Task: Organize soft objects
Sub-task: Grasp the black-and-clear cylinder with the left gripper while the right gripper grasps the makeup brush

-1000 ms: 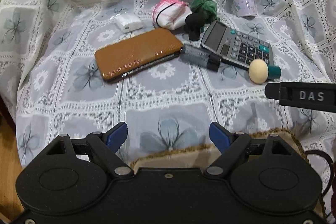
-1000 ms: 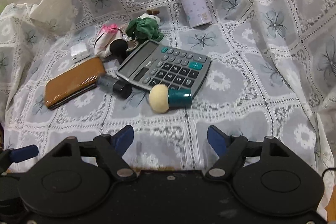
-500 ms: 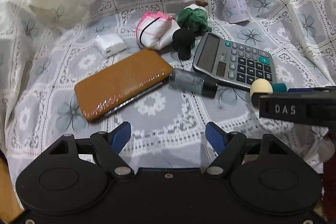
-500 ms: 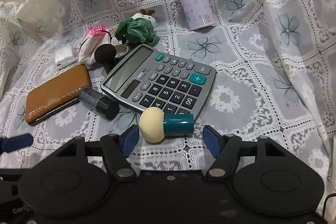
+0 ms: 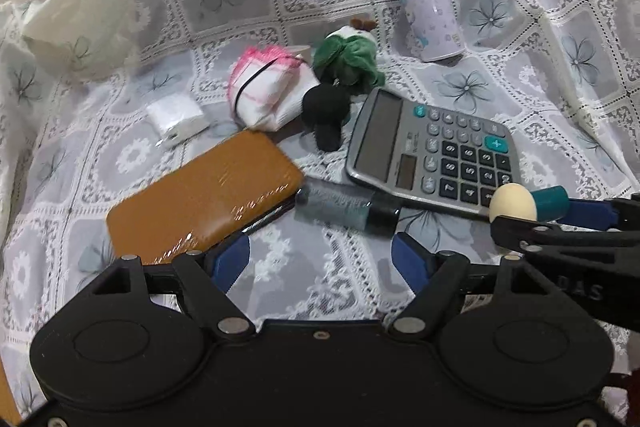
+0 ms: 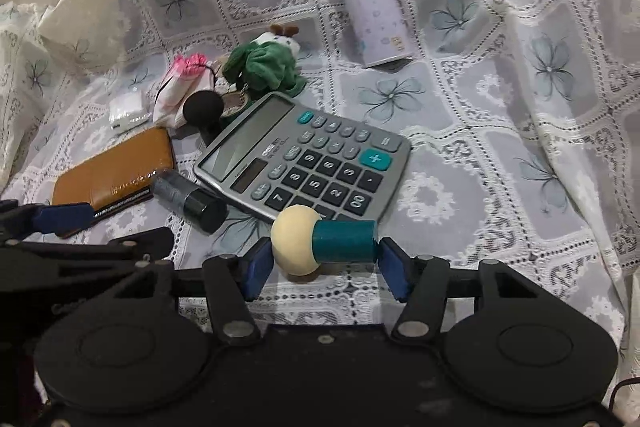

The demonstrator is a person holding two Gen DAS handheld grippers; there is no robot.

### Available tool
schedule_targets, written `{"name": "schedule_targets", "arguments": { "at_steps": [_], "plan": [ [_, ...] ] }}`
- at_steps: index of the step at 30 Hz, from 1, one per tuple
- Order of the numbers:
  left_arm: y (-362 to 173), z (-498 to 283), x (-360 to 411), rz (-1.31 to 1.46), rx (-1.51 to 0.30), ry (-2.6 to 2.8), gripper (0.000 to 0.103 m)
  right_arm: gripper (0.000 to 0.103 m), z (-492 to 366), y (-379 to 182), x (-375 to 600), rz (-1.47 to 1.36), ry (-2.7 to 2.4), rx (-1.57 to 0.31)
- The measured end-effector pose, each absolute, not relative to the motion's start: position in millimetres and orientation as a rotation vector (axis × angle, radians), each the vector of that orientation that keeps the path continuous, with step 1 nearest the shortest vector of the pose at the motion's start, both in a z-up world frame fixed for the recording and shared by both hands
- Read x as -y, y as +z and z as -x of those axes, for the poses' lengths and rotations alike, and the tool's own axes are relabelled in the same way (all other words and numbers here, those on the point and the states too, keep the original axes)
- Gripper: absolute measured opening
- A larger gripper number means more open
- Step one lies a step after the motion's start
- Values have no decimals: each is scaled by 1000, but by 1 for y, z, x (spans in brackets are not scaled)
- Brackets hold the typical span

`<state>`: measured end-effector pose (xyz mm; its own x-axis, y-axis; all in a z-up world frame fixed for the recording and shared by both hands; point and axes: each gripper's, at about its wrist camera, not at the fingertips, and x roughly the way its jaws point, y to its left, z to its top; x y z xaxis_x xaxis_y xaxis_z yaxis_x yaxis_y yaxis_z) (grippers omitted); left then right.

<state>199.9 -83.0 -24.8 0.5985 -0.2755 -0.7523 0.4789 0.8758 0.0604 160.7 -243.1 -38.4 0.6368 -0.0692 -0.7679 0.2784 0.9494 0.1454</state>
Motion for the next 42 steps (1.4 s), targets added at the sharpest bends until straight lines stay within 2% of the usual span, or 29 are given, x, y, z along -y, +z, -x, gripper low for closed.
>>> {"name": "schedule_targets", "arguments": {
  "at_steps": [23, 27, 29, 42],
  "plan": [
    [-44, -229, 110, -310, -844, -561, 74, 57, -148, -32, 258, -317, -219, -852],
    [-43, -229, 109, -288, -835, -561, 67, 57, -145, -31, 258, -326, -218, -857],
    [-41, -230, 107, -261, -843, -556, 67, 57, -143, -30, 256, -328, -219, -857],
    [-12, -181, 80, -211, -867, -424, 67, 57, -116, -18, 248, -371, -215, -869]
  ]
}}
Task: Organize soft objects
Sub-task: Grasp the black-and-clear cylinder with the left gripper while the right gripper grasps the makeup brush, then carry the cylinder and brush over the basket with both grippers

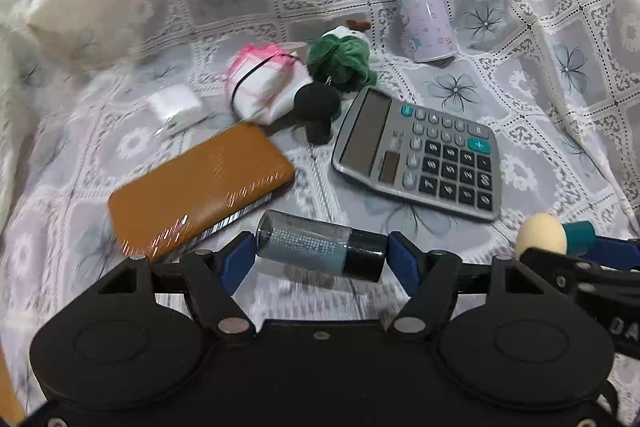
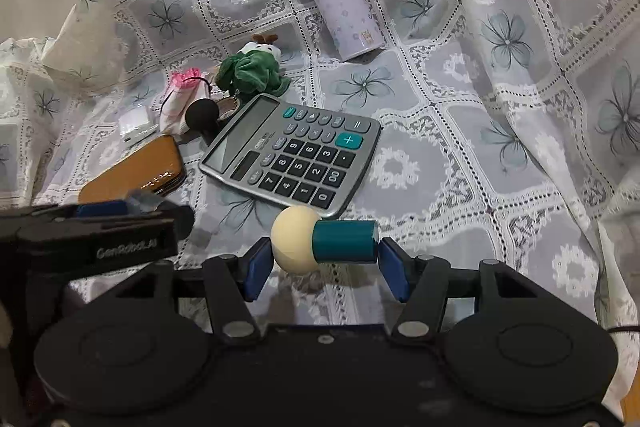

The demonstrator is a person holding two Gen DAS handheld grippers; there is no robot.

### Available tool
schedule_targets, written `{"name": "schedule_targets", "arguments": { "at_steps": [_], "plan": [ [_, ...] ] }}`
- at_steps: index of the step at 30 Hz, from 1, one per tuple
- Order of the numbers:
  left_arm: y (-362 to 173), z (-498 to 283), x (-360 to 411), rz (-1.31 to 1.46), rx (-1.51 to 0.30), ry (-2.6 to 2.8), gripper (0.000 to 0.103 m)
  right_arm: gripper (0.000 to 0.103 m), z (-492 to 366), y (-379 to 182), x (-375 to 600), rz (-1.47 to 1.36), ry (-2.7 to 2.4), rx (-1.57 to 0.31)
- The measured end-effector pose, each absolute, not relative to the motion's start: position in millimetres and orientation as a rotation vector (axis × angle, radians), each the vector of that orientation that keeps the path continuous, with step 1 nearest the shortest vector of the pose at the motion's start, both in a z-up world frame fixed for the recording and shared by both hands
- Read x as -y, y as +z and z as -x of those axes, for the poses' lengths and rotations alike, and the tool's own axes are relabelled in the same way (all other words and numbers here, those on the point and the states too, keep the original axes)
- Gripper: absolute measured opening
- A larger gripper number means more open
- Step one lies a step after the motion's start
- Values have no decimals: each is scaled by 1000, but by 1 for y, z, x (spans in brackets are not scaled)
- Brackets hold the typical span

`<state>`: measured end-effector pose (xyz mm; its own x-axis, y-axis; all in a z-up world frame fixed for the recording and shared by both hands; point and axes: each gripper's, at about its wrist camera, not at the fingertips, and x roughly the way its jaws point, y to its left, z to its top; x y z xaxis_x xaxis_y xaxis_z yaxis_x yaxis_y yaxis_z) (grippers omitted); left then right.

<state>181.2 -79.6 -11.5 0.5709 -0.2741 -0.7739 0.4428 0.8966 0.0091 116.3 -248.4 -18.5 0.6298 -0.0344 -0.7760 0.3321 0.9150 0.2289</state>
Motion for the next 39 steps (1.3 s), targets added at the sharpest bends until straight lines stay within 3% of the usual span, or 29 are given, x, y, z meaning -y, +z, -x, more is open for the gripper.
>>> {"name": "schedule_targets", "arguments": {
  "at_steps": [25, 39],
  "plan": [
    [7, -50, 14, -94, -924, -299, 67, 58, -2, 18, 209, -361, -169, -822],
    [7, 1, 14, -60, -923, -315, 67, 58, 53, 34, 198, -390, -142, -783]
  ]
}}
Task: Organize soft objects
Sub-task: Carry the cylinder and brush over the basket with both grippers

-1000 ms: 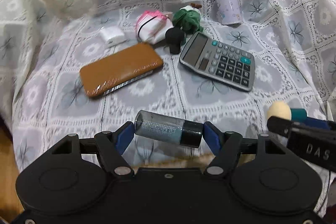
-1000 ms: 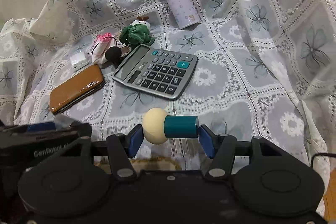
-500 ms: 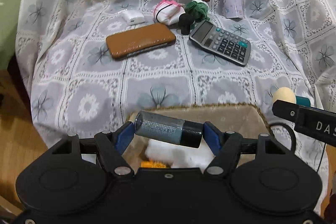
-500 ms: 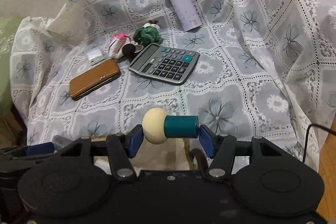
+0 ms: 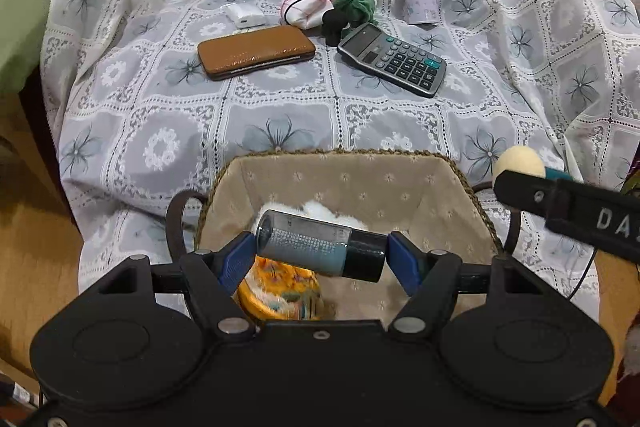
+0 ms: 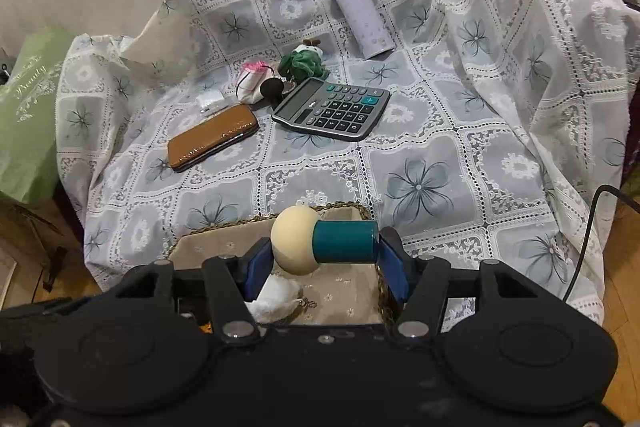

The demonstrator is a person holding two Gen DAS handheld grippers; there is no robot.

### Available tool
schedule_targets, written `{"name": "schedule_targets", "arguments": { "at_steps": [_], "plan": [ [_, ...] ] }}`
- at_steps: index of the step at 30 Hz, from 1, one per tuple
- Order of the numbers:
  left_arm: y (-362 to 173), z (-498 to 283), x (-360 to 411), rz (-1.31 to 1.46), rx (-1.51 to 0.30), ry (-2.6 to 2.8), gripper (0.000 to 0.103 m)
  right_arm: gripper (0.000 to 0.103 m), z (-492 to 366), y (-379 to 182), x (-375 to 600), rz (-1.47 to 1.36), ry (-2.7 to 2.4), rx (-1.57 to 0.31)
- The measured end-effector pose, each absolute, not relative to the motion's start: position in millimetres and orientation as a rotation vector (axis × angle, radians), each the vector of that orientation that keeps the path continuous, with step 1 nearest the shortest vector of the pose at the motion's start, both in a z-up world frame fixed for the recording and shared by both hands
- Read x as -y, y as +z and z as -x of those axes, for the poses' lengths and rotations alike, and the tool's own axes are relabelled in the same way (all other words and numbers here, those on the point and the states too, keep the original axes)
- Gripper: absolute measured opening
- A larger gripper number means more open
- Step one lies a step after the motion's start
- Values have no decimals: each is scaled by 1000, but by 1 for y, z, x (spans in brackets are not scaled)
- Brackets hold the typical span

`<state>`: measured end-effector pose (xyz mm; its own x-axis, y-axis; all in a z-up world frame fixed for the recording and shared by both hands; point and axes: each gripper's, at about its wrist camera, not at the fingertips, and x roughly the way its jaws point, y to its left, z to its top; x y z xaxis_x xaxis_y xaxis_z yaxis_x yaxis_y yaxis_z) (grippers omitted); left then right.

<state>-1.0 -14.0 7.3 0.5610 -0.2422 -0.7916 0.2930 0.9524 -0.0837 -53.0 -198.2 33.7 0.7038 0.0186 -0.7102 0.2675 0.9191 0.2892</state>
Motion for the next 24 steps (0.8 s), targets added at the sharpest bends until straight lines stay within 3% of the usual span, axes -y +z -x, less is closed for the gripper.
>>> {"name": "schedule_targets", "arguments": {
  "at_steps": [24],
  "plan": [
    [-2, 6, 20, -136, -937, -261, 68, 58, 54, 30, 198, -397, -143, -826]
  ]
}}
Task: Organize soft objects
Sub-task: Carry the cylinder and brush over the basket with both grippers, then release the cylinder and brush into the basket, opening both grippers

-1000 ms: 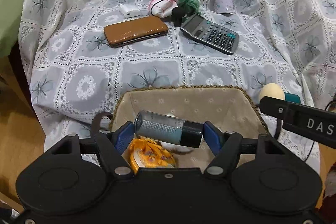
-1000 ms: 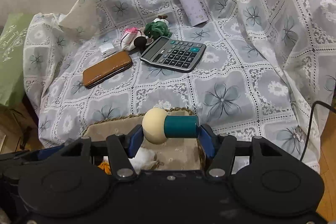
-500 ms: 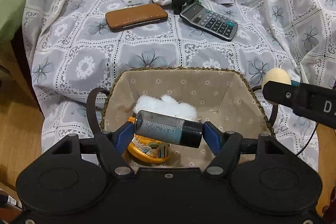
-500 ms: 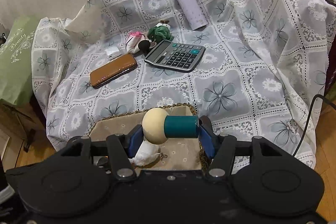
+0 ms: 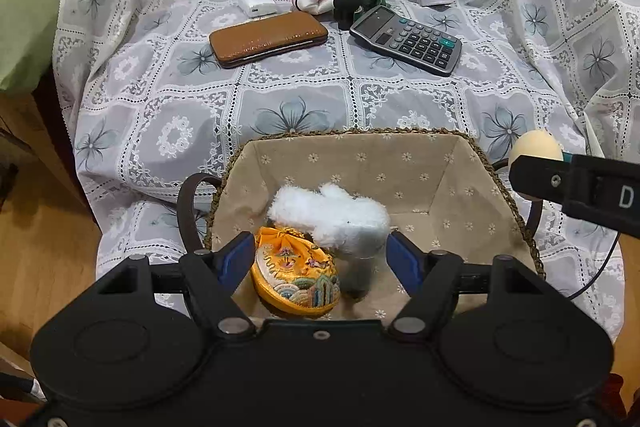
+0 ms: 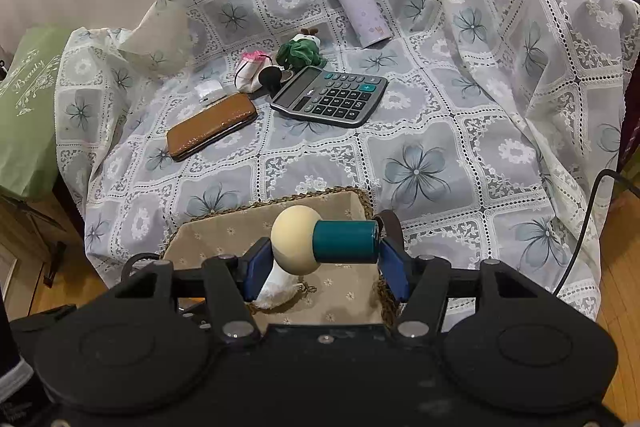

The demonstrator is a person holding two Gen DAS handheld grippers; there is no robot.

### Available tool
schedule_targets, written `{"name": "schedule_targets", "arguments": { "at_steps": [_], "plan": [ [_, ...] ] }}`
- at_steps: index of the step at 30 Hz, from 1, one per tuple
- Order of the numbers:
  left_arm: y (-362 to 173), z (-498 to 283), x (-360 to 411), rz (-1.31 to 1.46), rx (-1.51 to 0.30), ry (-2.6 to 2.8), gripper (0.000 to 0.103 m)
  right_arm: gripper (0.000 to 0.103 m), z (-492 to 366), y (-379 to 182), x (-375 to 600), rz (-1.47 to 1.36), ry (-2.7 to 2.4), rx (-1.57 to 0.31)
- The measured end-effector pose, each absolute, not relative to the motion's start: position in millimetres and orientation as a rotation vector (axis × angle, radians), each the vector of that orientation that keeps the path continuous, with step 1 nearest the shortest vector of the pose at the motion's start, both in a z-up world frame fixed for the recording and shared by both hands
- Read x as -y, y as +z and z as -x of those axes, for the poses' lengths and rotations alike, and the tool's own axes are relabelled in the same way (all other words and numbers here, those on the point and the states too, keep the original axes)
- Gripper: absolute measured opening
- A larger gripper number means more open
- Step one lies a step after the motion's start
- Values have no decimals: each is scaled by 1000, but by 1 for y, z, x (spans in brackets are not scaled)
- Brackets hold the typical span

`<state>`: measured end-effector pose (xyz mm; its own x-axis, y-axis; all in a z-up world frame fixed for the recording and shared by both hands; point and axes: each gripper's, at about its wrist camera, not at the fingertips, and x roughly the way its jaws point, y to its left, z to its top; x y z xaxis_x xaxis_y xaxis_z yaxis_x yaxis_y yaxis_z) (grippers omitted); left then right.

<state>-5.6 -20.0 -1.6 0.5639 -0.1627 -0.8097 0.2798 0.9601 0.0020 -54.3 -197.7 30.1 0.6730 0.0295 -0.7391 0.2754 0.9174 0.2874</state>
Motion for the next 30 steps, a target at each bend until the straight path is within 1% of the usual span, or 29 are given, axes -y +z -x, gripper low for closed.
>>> {"name": "schedule_targets", "arguments": {
  "at_steps": [17, 27, 29, 30],
  "plan": [
    [1, 8, 18, -146, -922, -237, 70, 59, 54, 27, 198, -403, -135, -842],
    [2, 8, 16, -140, -912, -217, 71, 60, 51, 22, 197, -407, -102, -890],
    [2, 8, 16, -140, -911, -216, 73, 62, 50, 22, 197, -407, -99, -897],
    [2, 8, 16, -140, -911, -216, 75, 67, 50, 21, 197, -409, -98, -899]
  ]
}}
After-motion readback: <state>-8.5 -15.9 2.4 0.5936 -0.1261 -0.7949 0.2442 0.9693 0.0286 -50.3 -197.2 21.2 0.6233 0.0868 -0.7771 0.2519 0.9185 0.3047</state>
